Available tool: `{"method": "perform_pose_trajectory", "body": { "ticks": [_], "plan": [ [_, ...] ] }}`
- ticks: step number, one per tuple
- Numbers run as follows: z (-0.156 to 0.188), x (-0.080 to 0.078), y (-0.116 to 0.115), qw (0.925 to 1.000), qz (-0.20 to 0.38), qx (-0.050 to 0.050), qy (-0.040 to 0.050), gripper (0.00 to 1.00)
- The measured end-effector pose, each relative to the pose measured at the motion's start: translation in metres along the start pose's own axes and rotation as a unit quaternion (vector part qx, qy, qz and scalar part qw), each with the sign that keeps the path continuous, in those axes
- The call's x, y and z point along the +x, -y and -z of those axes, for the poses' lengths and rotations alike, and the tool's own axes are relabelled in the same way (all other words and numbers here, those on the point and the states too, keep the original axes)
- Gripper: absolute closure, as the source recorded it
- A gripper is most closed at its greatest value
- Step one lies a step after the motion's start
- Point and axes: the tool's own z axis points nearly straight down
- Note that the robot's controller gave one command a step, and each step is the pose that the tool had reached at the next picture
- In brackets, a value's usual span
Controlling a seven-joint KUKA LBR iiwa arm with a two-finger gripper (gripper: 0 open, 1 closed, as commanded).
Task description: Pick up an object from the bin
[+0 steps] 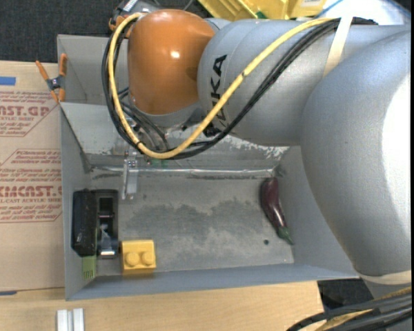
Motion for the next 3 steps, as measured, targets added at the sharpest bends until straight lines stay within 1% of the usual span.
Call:
{"method": "perform_pose_trajectory", "body": {
  "ticks": [3],
  "plan": [
    [-0.0002, 0.0000, 0.0002, 1.0000, 0.000, 0.000, 0.0003, 0.00]
  ]
}}
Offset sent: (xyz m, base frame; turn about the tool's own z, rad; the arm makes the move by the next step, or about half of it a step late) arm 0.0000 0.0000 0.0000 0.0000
